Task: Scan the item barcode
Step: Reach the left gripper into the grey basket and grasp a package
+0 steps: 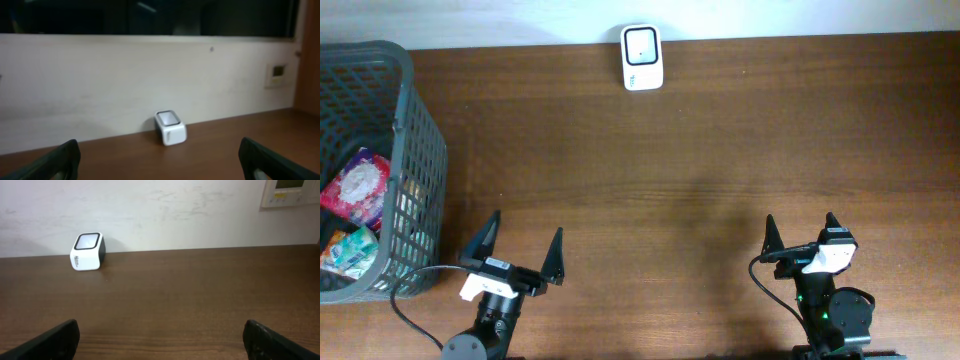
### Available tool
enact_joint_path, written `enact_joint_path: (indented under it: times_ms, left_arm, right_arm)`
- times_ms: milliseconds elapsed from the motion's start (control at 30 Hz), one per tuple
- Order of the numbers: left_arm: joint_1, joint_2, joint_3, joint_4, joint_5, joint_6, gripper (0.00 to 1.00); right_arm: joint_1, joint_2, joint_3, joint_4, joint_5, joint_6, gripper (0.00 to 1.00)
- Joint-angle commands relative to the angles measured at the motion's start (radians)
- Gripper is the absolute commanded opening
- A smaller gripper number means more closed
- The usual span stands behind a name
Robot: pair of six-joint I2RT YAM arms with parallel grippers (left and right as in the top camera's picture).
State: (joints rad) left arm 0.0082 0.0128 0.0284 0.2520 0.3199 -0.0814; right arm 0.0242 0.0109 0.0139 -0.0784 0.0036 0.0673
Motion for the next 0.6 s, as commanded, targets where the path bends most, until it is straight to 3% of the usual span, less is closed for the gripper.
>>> enact_joint_path:
  times_ms: [0, 67, 167, 200, 267, 333, 367, 467, 533, 567]
  left_arm:
    - [0.003, 0.021, 0.168, -0.022, 0.032, -0.056, 0.99]
    - [0.003, 0.113, 0.349, -0.187, -0.053, -0.056, 0.99]
    - [0.003, 0.404, 0.746, -0.531, -0.034, 0.126, 0.99]
    - [0.003, 0.489, 0.859, -0.594, 0.014, 0.128, 0.99]
    - [0.004, 0.582, 0.98, -0.614, -0.03, 0.184, 0.99]
    - [0.004, 0.763, 1.194, -0.724, -0.239, 0.157, 0.99]
    - [0.014, 0.925, 1.402, -0.931, -0.324, 0.159, 0.99]
    - [0.102, 1.392, 1.989, -1.416, -0.297, 0.166, 0.99]
    - [0.163, 1.563, 2.207, -1.518, -0.29, 0.15, 0.99]
    - [0.26, 1.655, 2.318, -1.549, -0.29, 0.097, 0.99]
  right_arm:
    - [0.008, -0.002, -0.008, -0.003, 0.009, -0.007, 0.98]
    - [0.008, -0.002, -0.008, -0.003, 0.009, -0.007, 0.99]
    - [0.008, -0.002, -0.008, -0.003, 0.008, -0.007, 0.99]
    - [0.008, -0.002, -0.008, -0.003, 0.009, -0.007, 0.99]
    - [0.008, -0.002, -0.008, -0.003, 0.009, -0.007, 0.99]
    - [0.008, -0.002, -0.008, -0.003, 0.008, -0.007, 0.99]
    - [0.008, -0.002, -0.008, -0.003, 0.009, -0.007, 0.99]
    - [0.008, -0.002, -0.008, -0.003, 0.009, -0.007, 0.99]
    - [0.008, -0.002, -0.008, -0.003, 0.009, -0.007, 0.99]
    - [0.008, -0.002, -0.008, -0.003, 0.009, -0.007, 0.99]
